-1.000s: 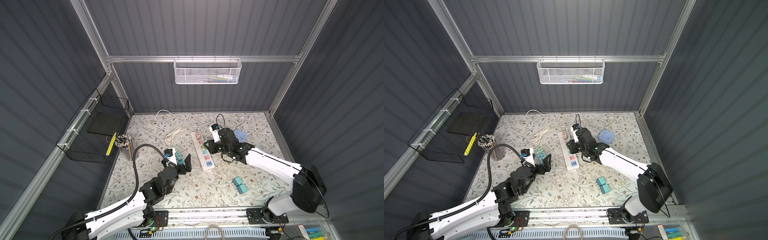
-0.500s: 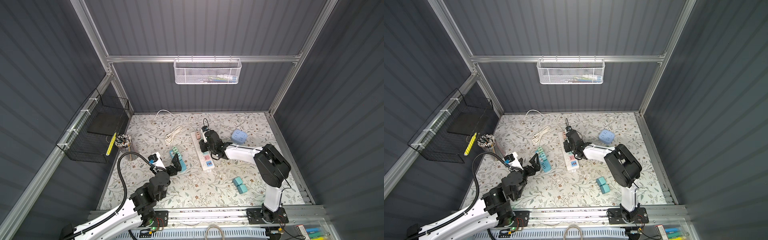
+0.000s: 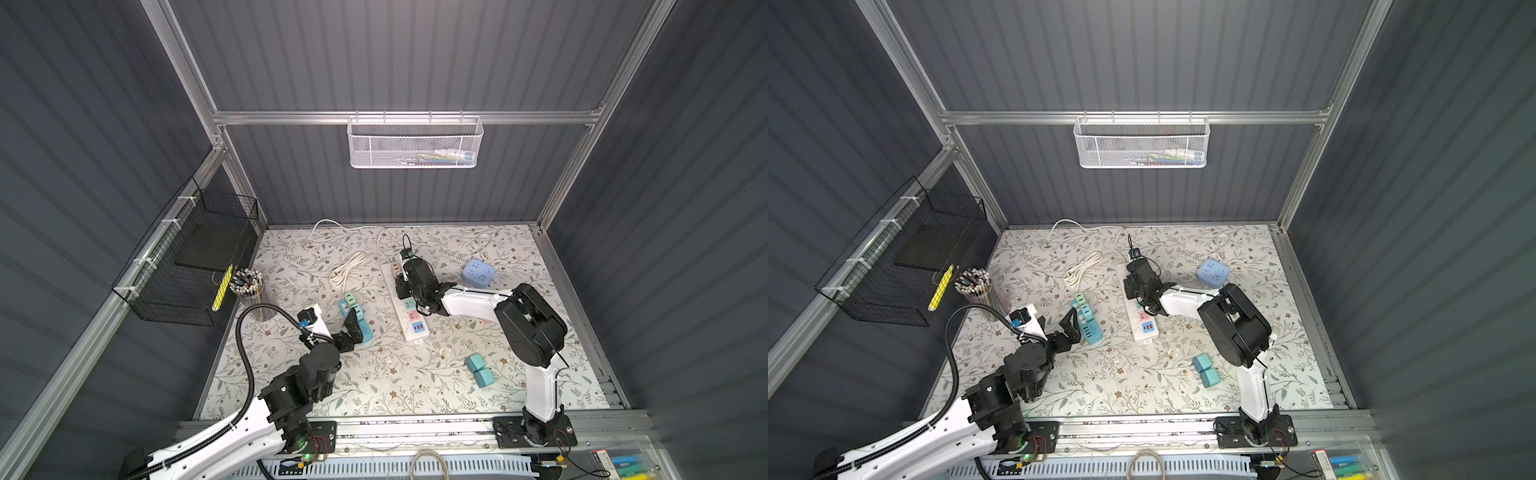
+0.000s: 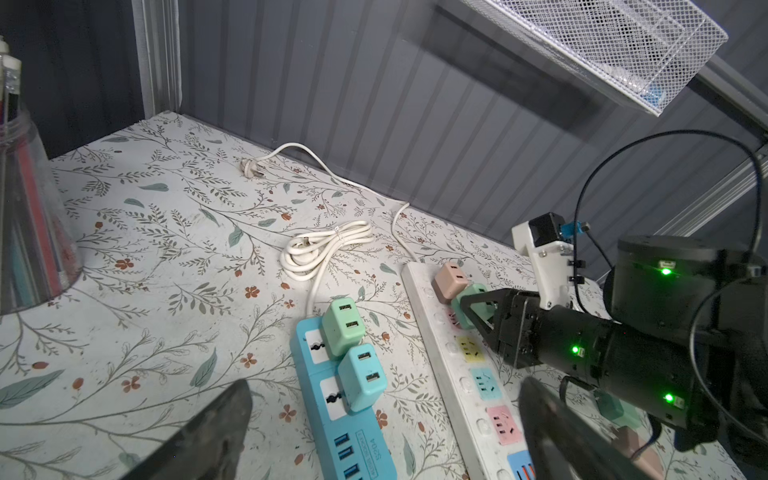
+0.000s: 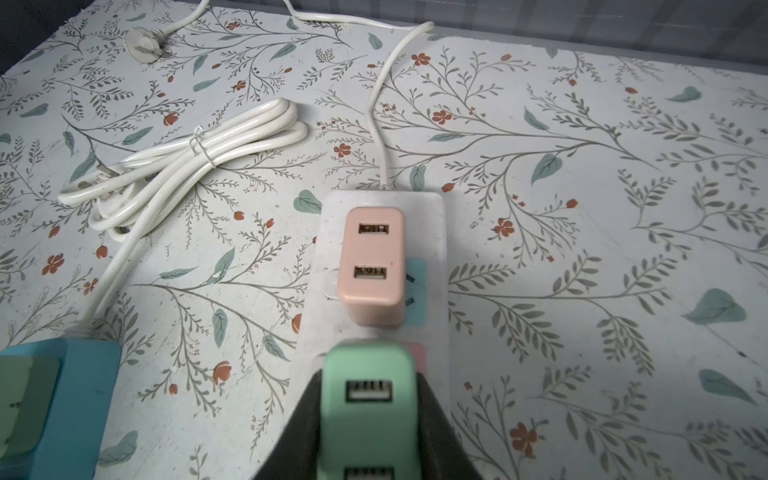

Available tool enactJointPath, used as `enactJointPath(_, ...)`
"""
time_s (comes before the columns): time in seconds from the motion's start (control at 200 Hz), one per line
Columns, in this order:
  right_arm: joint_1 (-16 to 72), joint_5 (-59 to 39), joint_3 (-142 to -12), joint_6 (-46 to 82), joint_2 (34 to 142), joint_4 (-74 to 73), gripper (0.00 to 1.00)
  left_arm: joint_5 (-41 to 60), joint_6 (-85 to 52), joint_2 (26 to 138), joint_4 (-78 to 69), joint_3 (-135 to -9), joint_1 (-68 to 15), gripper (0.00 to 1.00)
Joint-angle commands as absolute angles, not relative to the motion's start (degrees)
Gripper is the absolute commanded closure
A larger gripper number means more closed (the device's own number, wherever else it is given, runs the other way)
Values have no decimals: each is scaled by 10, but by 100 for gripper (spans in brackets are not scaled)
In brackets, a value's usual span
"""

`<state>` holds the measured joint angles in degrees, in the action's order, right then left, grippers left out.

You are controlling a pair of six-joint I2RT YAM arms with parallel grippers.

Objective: Insert the plug
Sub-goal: 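Carry the mint charger with the right gripper beside the pink charger while the left withdraws, then press the mint charger down into the socket with the right gripper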

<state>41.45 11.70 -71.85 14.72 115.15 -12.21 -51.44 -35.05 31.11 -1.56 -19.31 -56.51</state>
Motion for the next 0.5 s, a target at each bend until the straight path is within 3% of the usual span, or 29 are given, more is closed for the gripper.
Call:
enactJointPath(0.0,415,117,-730,138,1164,-113,77,-518,-328,299,-20,-185,-563,0)
enactJointPath(0.495,415,164,-740,170,1179,-92,76,-511,-314,294,-19,-188,-563,0)
